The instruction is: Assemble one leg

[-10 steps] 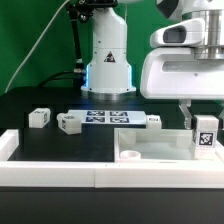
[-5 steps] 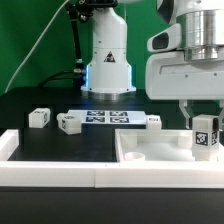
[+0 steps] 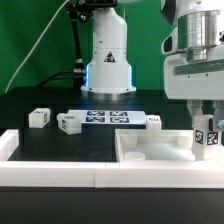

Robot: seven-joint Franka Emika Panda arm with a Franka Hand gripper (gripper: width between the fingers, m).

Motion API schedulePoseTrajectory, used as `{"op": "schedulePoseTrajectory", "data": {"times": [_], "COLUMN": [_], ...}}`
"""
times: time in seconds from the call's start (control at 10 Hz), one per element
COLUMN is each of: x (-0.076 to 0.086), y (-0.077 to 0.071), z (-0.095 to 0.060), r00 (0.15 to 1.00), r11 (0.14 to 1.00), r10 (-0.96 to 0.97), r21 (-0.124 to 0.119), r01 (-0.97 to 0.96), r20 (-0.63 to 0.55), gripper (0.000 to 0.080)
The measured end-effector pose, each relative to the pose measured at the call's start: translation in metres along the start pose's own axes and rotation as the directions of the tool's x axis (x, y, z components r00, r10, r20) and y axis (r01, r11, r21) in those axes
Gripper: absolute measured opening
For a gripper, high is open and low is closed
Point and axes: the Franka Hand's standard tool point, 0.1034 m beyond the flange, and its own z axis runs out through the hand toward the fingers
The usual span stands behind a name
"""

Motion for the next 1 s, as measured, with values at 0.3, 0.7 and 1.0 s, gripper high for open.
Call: {"op": "schedulePoseTrajectory", "data": {"times": [0.3, 0.7, 1.0], "x": [-0.0039, -0.0091, -0.0056], "y": [0.0002, -0.0023, -0.0045], "z": [0.0005, -0.0015, -0.0035], "r00": [0.994, 0.977, 0.862], "r11": [0.994, 0.978, 0.862], "r10": [0.108, -0.208, -0.504], "r21": [0.003, -0.023, -0.028], "r01": [-0.108, 0.209, 0.506], "r20": [0.016, 0.036, 0.052], "gripper": [0.0564, 0.0648, 0.0649]}}
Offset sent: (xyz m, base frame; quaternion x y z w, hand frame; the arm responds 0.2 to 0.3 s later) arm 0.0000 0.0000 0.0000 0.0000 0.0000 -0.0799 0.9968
